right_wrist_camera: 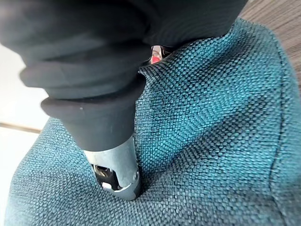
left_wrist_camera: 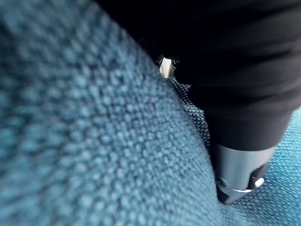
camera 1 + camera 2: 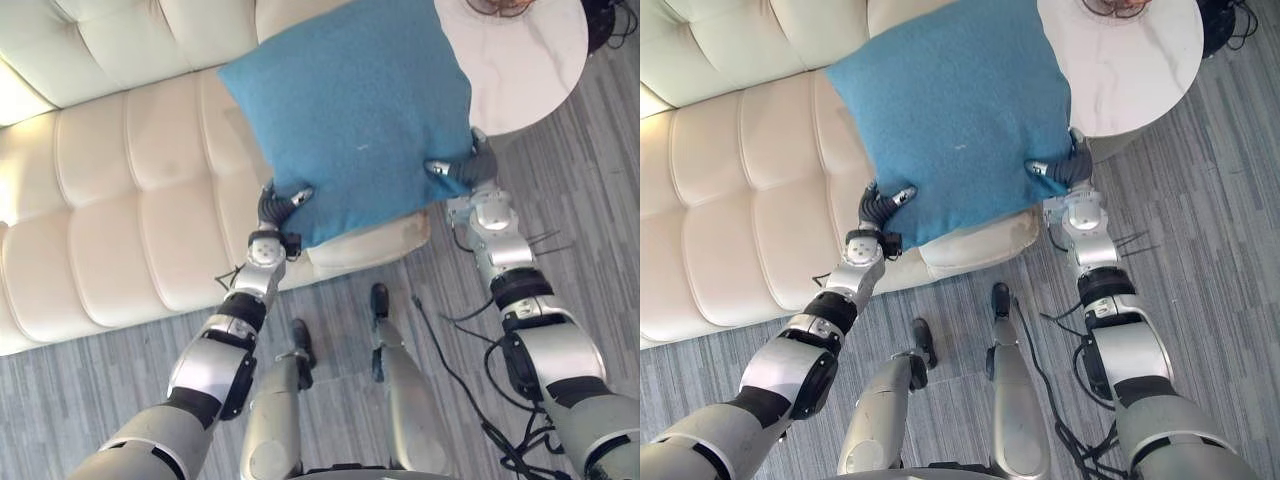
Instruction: Pick up cushions and gather them together orderly.
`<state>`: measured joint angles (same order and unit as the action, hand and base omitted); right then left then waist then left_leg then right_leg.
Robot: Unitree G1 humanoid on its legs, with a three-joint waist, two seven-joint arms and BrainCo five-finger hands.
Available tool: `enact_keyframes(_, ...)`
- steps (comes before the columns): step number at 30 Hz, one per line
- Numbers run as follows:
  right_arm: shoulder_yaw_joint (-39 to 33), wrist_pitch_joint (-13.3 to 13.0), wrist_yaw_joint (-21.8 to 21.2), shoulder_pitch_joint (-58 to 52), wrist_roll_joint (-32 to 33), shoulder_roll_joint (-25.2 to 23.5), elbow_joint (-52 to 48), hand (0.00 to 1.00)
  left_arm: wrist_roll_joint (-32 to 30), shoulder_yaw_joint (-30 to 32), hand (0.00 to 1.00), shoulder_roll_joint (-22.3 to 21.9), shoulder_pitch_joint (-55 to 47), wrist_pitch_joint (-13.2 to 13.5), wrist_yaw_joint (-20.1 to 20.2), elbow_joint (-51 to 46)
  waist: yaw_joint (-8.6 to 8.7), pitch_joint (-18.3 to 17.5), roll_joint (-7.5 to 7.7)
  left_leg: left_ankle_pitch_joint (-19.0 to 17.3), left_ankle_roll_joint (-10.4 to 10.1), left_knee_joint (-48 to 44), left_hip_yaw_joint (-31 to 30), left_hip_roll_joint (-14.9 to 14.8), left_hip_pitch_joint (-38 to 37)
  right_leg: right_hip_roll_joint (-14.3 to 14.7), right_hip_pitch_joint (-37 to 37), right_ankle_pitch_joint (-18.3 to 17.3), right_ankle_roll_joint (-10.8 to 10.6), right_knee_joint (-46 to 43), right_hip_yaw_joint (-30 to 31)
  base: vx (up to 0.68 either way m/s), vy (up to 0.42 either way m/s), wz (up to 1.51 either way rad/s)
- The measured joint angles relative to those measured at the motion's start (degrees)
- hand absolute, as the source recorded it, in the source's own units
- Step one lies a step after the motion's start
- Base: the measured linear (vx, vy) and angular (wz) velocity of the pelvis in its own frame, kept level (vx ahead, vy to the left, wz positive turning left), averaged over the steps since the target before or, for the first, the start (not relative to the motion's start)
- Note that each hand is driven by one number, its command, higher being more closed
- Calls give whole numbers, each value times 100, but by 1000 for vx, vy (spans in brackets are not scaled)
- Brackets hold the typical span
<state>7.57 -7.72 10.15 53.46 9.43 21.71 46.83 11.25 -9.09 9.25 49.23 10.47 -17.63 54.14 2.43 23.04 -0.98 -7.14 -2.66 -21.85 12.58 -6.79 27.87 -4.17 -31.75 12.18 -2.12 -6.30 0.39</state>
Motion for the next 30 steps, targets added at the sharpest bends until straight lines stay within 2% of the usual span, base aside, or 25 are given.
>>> enact_keyframes(3,41,-86,0,-345,190,21,-752,100,59,-76,100,75,17,0,-43,-315,-13,0,-1,45,-69,120,-9,-6,-51,10,6,-12,8,1,-8,34,-65,4)
enact_keyframes(7,41,-243,0,-1262,195,-26,-1911,100,55,-207,100,261,-333,0,-226,-1317,-21,0,-1,64,-99,218,-106,-24,-228,44,180,-113,64,-6,-84,55,-55,7)
enact_keyframes(12,28,-319,7,-3012,117,-221,-3423,100,36,-444,100,267,-1798,12,-267,-2897,-2,-21,-1,57,-109,549,-204,-1,-907,37,770,-414,62,-55,-239,101,-30,12)
enact_keyframes(17,29,-326,-16,-3951,-101,-556,-4307,100,40,-472,100,221,-2966,11,-254,-3681,5,-88,-13,90,-149,801,-311,60,-1445,59,1249,-602,61,-62,-371,100,4,15)
enact_keyframes(19,45,-328,-57,-4442,-125,-697,-4682,100,41,-596,100,222,-3664,11,-240,-4060,-30,-423,-42,94,-155,944,-338,66,-1628,79,1391,-676,59,-59,-380,90,10,12)
enact_keyframes(23,90,-372,-214,-5175,-113,-869,-5034,100,49,-646,100,221,-4619,11,-100,-4676,-42,-801,-37,91,-156,1118,-407,81,-2042,67,1779,-756,41,-33,-322,73,45,13)
enact_keyframes(25,210,-490,-267,-5317,-107,-993,-5058,100,51,-616,100,219,-4948,15,-100,-4936,-90,-984,-2,90,-153,1172,-261,93,-2125,38,1773,-750,32,-11,-169,-6,55,-31)
enact_keyframes(27,263,-572,-267,-5321,-104,-1092,-5079,100,51,-599,100,208,-5078,42,-102,-5100,-209,-1013,-5,49,-108,1093,-52,84,-2152,28,1734,-673,-38,-1,56,-88,46,-56)
enact_keyframes(28,296,-600,-266,-5268,-103,-1110,-5116,100,50,-544,100,202,-5077,125,-102,-5194,-291,-1020,0,-33,-70,829,60,73,-1955,24,1599,-573,-67,-10,178,-167,57,-37)
enact_keyframes(29,297,-600,-264,-5265,-104,-1120,-5166,100,49,-534,100,200,-5051,151,-103,-5195,-302,-1029,15,-49,-48,647,81,122,-1815,-5,1481,-509,-102,-105,214,-229,85,-38)
enact_keyframes(30,305,-605,-263,-5236,-107,-1109,-5227,100,49,-491,100,147,-5035,155,-102,-5189,-304,-1044,28,15,41,381,71,165,-1589,-24,1222,-315,-421,-306,402,-177,40,-26)
